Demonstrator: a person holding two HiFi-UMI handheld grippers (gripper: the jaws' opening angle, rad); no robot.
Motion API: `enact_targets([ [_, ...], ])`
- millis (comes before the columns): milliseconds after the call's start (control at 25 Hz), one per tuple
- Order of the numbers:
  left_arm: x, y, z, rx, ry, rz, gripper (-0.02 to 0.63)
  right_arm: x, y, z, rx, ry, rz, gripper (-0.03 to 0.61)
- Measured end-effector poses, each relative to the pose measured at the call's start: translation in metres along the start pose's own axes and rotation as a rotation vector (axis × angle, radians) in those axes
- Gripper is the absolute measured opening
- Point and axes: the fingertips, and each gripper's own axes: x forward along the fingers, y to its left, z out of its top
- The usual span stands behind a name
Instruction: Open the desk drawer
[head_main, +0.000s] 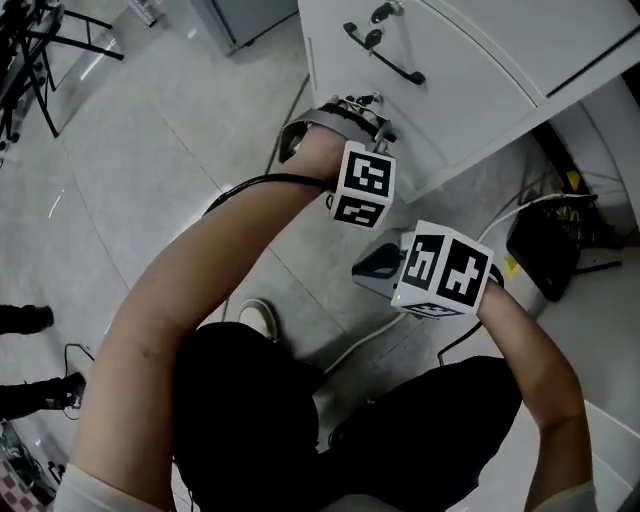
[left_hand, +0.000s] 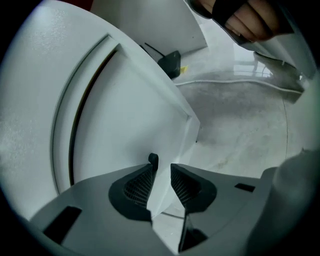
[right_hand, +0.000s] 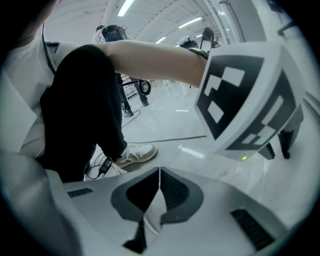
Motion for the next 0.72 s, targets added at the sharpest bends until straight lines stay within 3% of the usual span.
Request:
enact_targets([
  [360, -0.0005, 0.0091, 0.0011, -0.012, -0.028, 0.051, 0.028, -0.001, 0.0045, 0.0005, 0.005, 0.008, 0.0, 0.016],
  [720, -0.0025, 0.0101, 0.0011, -0.002, -0.054, 0.073, 0.023, -0.0032, 0.0055, -0.0016, 0.012, 0.018, -0.006, 0.016],
])
